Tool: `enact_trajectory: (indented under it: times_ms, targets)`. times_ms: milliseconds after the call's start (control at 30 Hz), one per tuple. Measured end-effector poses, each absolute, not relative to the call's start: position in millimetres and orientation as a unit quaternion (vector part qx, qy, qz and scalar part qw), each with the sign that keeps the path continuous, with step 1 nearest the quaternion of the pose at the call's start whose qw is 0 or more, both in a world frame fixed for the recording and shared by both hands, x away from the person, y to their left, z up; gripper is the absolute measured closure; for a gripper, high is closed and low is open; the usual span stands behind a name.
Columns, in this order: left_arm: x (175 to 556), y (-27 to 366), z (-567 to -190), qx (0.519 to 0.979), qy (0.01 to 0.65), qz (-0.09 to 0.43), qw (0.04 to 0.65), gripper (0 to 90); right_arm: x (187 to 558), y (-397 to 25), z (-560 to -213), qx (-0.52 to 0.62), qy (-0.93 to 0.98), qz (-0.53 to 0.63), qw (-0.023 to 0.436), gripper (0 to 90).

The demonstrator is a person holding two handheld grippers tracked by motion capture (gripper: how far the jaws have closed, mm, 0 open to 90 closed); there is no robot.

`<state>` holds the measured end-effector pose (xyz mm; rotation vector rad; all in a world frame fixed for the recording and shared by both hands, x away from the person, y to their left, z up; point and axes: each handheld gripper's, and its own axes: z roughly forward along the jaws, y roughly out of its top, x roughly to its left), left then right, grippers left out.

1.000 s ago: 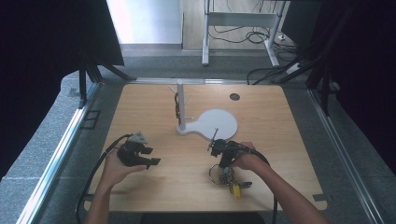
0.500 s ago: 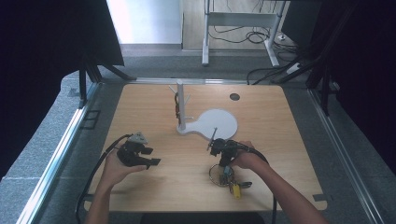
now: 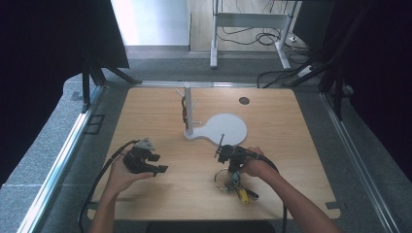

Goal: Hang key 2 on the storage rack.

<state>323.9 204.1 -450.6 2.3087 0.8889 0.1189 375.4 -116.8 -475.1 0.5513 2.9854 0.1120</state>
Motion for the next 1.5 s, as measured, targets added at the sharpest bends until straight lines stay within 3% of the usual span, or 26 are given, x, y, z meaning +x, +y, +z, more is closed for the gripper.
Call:
enact_trajectory:
  times_ms: [467,1500]
  targets:
    - [324.0,206.7,-450.2,0.878,0.342,0.043,0.332,42.1,372.7,-123.2,-444.2,0.193,0.978,0.053,0.058,89.5]
    - [326.9,208.3,-454.7,0.879,0.345,0.033,0.326,42.1,370.7,-127.5,-415.8,0.193,0.976,0.065,0.074,89.8]
